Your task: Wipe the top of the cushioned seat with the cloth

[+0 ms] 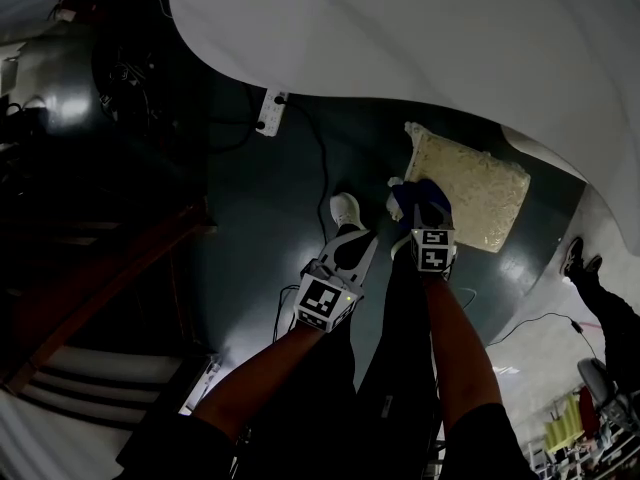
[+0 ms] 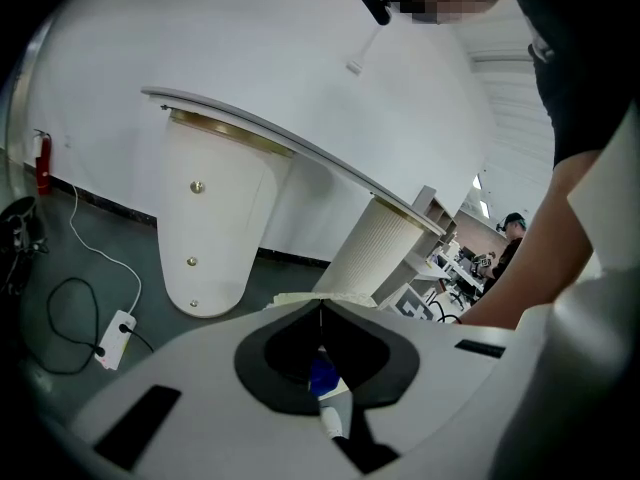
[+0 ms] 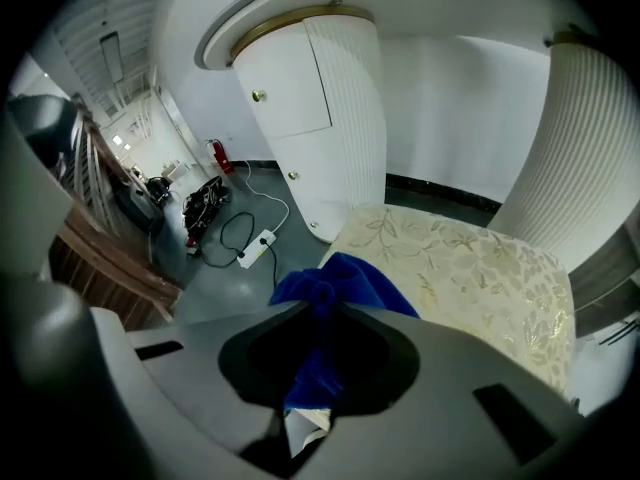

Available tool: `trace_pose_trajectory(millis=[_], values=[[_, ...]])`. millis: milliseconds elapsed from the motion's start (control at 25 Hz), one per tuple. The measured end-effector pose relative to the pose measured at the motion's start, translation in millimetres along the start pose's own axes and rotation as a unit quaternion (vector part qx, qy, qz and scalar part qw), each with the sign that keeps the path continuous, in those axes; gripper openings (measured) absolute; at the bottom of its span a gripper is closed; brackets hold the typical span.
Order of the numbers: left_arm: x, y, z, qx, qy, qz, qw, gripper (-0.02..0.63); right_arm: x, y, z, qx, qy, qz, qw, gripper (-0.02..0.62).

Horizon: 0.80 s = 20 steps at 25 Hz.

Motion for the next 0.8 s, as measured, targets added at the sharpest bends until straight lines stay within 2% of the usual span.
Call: trace_pose_trajectory(millis=[600, 800], values=[[4.7, 44.5, 28.3, -0.012, -0.004, 0.007, 0.9999, 0.015, -14.9, 27.8, -10.4, -0.023, -0.024, 0.015, 0.999, 0.072], [3.7, 53.0, 29.7, -0.012, -0.01, 0.024, 0.9996, 0.015, -20.7, 41.9, -18.2, -0.026, -0.019, 0.012, 0.999, 0.072]])
Point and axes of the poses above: the fingertips, and each gripper's own axes: z forward along the fingers, y to its right, x out of its top, the point moved 2 cm from there along -z, backward along the fingers, and after that the axes turned 14 degrees about -y, right-handed, at the moved point
